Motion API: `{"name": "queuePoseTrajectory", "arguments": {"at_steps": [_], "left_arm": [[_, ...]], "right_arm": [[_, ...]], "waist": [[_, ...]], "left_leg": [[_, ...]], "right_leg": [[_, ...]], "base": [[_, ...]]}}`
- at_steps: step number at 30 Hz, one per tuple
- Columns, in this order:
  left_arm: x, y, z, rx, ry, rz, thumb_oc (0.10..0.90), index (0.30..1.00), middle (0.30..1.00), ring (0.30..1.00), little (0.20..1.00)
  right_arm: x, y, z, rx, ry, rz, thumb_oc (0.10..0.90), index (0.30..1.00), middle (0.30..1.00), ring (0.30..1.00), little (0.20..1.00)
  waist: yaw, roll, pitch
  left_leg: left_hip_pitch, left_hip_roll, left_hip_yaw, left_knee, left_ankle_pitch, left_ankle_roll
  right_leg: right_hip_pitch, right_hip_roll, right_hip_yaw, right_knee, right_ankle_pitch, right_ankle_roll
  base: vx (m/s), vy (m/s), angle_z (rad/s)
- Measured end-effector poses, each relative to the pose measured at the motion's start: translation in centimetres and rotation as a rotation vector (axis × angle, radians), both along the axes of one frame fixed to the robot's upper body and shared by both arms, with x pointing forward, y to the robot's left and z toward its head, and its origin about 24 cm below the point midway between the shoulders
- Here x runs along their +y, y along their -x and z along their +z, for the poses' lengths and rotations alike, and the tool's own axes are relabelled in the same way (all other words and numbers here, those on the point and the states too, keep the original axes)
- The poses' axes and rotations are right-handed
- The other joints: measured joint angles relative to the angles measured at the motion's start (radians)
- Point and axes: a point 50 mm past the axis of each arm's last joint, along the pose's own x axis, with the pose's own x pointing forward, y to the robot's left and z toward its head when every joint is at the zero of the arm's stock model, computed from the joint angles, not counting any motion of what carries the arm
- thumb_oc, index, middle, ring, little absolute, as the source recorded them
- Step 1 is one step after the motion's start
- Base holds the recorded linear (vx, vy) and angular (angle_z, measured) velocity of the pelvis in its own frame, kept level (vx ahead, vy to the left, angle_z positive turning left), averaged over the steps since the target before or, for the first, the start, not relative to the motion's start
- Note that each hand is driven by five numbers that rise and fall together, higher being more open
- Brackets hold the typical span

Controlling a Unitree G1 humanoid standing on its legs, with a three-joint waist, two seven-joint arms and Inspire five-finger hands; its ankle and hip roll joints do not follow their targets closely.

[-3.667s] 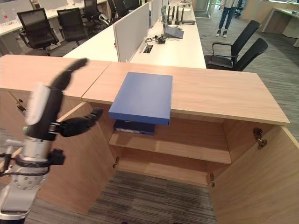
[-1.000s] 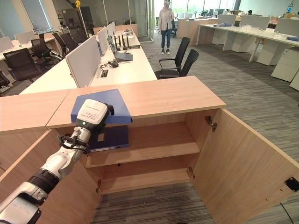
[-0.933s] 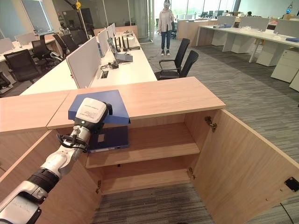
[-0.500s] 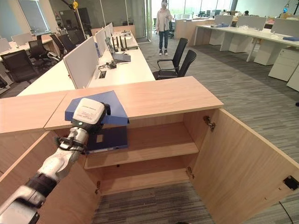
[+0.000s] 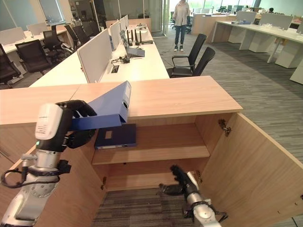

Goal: Put the empty folder in the office cabinet

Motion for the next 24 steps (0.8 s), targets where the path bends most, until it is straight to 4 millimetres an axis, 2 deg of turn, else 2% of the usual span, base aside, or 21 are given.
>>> {"name": "queuePoseTrajectory", "arguments": {"at_steps": [1, 2, 3, 5, 8, 14, 20, 24], "left_arm": [[0.3, 0.3, 0.2, 0.0, 0.069, -0.017, 0.4, 0.3, 0.3, 0.3, 0.3], [0.6, 0.7, 0.3, -0.001, 0.134, -0.029, 0.4, 0.3, 0.3, 0.3, 0.3], [1.3, 1.2, 0.3, -0.002, 0.32, -0.069, 0.4, 0.3, 0.3, 0.3, 0.3], [1.8, 1.3, 0.1, 0.009, 0.466, -0.107, 0.4, 0.3, 0.3, 0.3, 0.3], [2.6, 1.9, -0.4, 0.019, 0.632, -0.136, 0.4, 0.3, 0.3, 0.3, 0.3], [3.1, 2.1, -0.5, 0.026, 0.742, -0.178, 0.4, 0.3, 0.3, 0.3, 0.3], [2.8, 2.1, -0.5, 0.051, 0.797, -0.273, 0.4, 0.3, 0.3, 0.3, 0.3], [2.3, 1.9, -0.5, 0.071, 0.829, -0.348, 0.4, 0.3, 0.3, 0.3, 0.3]], "right_arm": [[-0.9, -0.2, 0.7, -0.021, 0.04, -0.007, 0.8, 0.9, 0.9, 0.9, 0.9], [-1.3, -0.4, 1.2, -0.04, 0.066, -0.011, 0.8, 0.9, 0.9, 0.9, 0.9], [-2.1, -0.8, 2.5, -0.091, 0.13, -0.012, 0.8, 0.9, 0.9, 0.9, 0.9], [-2.6, -1.1, 3.6, -0.132, 0.185, -0.011, 0.8, 0.9, 0.9, 0.9, 0.9], [-2.7, -1.7, 5.9, -0.219, 0.328, 0.051, 0.8, 0.9, 0.9, 0.9, 0.9], [-2.6, -2.4, 9.7, -0.397, 0.484, 0.052, 0.8, 0.9, 0.9, 0.9, 0.9], [-1.9, -3.1, 11.6, -0.492, 0.55, 0.076, 0.8, 0.9, 0.9, 0.9, 0.9], [-1.3, -3.1, 13.6, -0.59, 0.596, 0.088, 0.8, 0.9, 0.9, 0.9, 0.9]], "waist": [[0.001, -0.012, 0.007], [0.001, -0.013, 0.009], [-0.001, -0.012, 0.017], [0.002, -0.005, 0.021], [-0.001, -0.012, 0.037], [0.004, -0.013, 0.063], [0.001, -0.015, 0.075], [0.001, -0.012, 0.092]], "left_leg": [[-0.002, -0.002, -0.002, 0.0, 0.0, 0.0], [-0.002, -0.003, -0.003, 0.0, -0.001, 0.001], [-0.003, -0.006, -0.004, 0.0, -0.002, 0.004], [-0.004, -0.007, -0.006, 0.0, -0.002, 0.004], [-0.011, -0.007, -0.014, 0.0, -0.002, 0.004], [-0.012, -0.009, -0.02, 0.001, -0.002, 0.005], [-0.012, -0.008, -0.019, 0.001, -0.002, 0.005], [-0.012, -0.008, -0.019, 0.001, -0.002, 0.005]], "right_leg": [[-0.001, -0.001, -0.001, 0.0, 0.0, 0.001], [-0.001, -0.002, -0.003, 0.0, -0.001, 0.002], [0.0, -0.005, -0.005, 0.0, -0.001, 0.004], [-0.001, -0.006, -0.007, 0.0, -0.001, 0.004], [-0.003, -0.006, -0.015, 0.0, -0.002, 0.005], [-0.001, -0.006, -0.02, 0.0, 0.001, 0.0], [-0.001, -0.006, -0.02, 0.0, 0.001, 0.001], [-0.001, -0.005, -0.019, 0.0, 0.001, 0.0]], "base": [[-0.01, 0.006, 0.06], [-0.01, 0.009, 0.05], [-0.01, 0.007, 0.04], [0.0, 0.008, 0.04], [0.0, 0.005, 0.06], [0.0, 0.0, 0.03], [0.0, 0.0, 0.0], [0.0, 0.0, 0.0]]}}
